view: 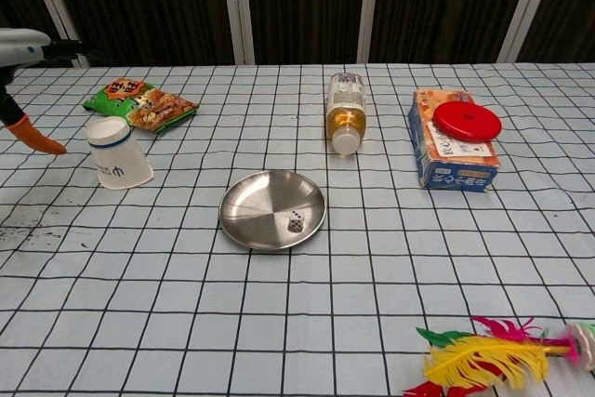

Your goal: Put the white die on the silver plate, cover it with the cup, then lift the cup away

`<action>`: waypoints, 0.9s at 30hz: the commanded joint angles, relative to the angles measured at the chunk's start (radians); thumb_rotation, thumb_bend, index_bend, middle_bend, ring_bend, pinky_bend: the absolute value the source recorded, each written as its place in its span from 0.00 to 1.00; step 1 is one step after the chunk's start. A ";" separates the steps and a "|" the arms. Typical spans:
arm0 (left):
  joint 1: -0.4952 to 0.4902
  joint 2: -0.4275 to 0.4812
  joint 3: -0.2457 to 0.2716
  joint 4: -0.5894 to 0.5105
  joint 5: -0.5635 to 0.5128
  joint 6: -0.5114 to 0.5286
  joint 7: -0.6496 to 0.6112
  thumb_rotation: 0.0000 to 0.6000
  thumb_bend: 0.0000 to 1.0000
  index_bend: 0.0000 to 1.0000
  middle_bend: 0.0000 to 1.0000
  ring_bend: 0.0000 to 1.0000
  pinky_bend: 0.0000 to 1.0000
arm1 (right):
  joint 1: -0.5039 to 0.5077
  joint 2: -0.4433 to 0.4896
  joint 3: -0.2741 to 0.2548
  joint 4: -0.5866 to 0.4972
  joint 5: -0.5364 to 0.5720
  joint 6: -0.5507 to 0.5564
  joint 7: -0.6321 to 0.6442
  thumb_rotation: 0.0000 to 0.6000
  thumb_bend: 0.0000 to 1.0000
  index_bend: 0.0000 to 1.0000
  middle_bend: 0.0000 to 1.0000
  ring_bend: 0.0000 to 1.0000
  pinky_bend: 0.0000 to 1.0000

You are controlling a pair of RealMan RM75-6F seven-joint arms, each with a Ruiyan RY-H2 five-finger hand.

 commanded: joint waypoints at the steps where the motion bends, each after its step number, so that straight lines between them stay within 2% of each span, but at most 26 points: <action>1: -0.034 -0.036 -0.011 0.034 -0.036 -0.017 0.052 1.00 0.20 0.07 0.02 0.00 0.02 | 0.000 0.002 0.002 0.004 0.006 -0.002 0.005 1.00 0.10 0.21 0.19 0.15 0.00; 5: -0.052 -0.079 -0.020 0.066 -0.074 0.024 0.122 1.00 0.23 0.12 0.08 0.00 0.04 | 0.000 0.002 0.001 0.009 0.006 -0.005 0.014 1.00 0.10 0.21 0.19 0.15 0.00; 12: -0.065 -0.091 -0.012 0.064 -0.179 0.048 0.230 1.00 0.28 0.17 0.13 0.03 0.07 | 0.003 0.000 -0.001 0.009 0.005 -0.011 0.010 1.00 0.10 0.21 0.19 0.15 0.00; 27: -0.083 -0.156 0.004 0.179 -0.172 -0.009 0.192 1.00 0.35 0.20 0.15 0.08 0.13 | 0.008 -0.011 0.003 0.014 0.024 -0.021 -0.022 1.00 0.10 0.21 0.19 0.15 0.00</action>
